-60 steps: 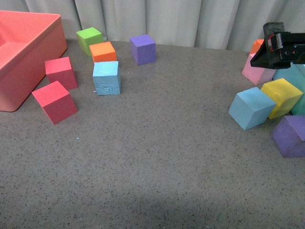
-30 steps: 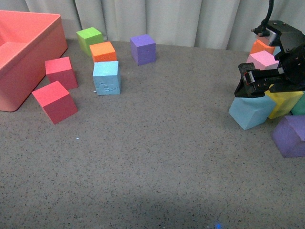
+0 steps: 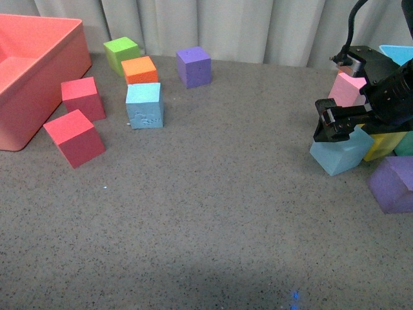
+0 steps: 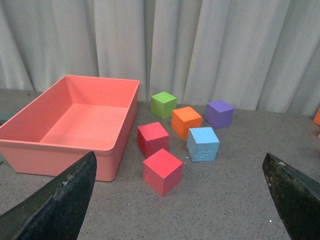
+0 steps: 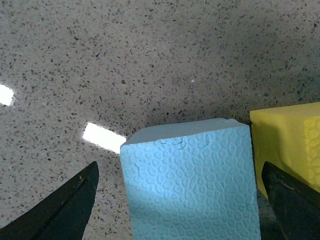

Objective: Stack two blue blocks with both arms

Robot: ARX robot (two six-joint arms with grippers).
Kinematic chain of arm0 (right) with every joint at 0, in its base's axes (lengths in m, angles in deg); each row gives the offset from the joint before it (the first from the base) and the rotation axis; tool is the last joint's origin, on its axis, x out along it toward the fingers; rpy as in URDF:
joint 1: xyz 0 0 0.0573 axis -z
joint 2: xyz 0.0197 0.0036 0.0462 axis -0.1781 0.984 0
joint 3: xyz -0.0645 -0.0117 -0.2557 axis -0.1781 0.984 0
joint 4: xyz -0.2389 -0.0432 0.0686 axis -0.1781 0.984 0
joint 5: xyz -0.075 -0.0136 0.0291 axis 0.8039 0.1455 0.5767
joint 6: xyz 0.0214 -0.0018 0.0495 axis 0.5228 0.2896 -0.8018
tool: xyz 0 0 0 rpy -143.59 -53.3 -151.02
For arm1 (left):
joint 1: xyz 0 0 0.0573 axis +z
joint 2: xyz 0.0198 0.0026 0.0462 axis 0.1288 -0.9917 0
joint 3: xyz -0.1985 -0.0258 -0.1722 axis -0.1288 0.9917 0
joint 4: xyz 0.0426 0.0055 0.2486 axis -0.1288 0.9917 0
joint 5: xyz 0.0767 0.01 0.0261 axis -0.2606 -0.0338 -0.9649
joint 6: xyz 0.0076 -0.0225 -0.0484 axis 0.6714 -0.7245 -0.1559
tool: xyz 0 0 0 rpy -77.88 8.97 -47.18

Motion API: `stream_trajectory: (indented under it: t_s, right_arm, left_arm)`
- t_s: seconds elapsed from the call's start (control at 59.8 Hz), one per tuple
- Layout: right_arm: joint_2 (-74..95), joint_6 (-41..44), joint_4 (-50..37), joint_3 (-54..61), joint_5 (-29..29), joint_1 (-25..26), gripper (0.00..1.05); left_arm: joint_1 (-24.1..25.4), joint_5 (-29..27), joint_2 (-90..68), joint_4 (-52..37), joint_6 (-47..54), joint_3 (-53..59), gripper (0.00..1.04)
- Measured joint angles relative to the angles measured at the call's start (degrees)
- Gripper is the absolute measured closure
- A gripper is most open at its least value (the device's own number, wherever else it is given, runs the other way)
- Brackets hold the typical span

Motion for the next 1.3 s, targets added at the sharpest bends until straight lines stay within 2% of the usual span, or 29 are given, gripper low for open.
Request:
stream_trajectory:
  t_s: [0.468,0.552,0.703,0.803,1.071,1.305]
  right_arm:
    - [3.4,1.5,1.2,-2.5,1.6,-1.1,0.1]
    - [3.9,2.0,2.0,-3.0,2.6,-1.3,0.18]
    - [4.6,2.7,2.9,-4.0,4.1,-1.4,0.41]
    - [4.7,2.8,3.2,-4.3,4.1,-1.4,0.51]
    - [4.4,1.8,2.8,-4.3,3.7,-2.3,0.57]
    - [2.6,-1.3,4.4,-7.5,1.4,-6.2,0.57]
  left_arm:
    - [0.0,0.0,0.0,0.0,0.0,0.0,0.07]
    - [0.0,0.0,0.0,0.0,0.0,0.0,0.07]
    - [0.0,0.0,0.0,0.0,0.0,0.0,0.07]
    - [0.0,0.0,0.0,0.0,0.0,0.0,0.07]
    - [0.0,0.0,0.0,0.0,0.0,0.0,0.07]
    - [0.0,0.0,0.0,0.0,0.0,0.0,0.07]
